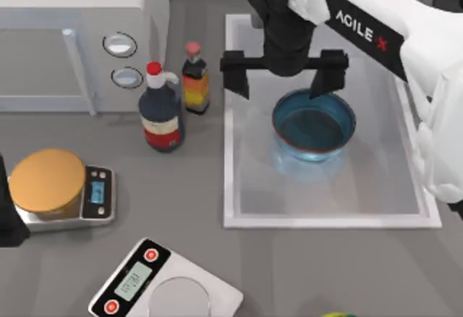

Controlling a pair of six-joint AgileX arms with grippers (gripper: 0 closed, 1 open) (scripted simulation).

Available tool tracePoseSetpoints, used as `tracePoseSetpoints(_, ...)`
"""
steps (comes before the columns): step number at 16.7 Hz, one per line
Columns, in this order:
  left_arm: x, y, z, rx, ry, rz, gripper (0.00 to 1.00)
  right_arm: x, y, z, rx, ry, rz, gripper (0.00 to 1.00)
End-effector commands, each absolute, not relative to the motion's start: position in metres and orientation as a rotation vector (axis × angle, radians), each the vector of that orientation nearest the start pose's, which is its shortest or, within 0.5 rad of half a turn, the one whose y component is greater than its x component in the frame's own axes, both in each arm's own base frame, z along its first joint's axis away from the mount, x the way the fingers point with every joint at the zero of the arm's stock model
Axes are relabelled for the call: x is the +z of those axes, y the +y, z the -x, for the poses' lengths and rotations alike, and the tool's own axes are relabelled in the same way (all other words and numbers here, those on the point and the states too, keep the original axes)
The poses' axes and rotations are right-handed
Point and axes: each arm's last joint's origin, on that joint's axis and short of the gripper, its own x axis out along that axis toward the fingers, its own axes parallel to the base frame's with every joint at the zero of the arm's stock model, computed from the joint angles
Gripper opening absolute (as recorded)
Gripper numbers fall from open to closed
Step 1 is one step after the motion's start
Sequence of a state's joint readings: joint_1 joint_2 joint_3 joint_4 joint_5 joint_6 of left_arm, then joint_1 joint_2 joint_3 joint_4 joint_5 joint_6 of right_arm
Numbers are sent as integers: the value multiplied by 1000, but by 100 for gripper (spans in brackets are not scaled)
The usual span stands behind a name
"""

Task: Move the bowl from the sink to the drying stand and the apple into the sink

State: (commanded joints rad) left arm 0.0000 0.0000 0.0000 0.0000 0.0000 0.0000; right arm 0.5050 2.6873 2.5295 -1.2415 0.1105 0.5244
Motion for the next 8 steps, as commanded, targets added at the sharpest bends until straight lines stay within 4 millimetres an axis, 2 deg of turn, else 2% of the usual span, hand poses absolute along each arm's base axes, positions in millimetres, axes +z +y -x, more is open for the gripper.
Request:
tracePoseSetpoints(2, 160, -1, -106, 0, 0, 0, 100, 122, 253, -473, -10, 1371, -7, 100)
tracePoseSetpoints(4, 160, -1, -106, 0, 0, 0, 100, 94, 251, -480, -9, 1371, -6, 100)
tracePoseSetpoints(6, 160, -1, -106, 0, 0, 0, 100, 66, 254, -483, -13, 1373, -6, 100)
tracePoseSetpoints(8, 160, -1, -106, 0, 0, 0, 100, 49, 264, -479, -11, 1373, -6, 100)
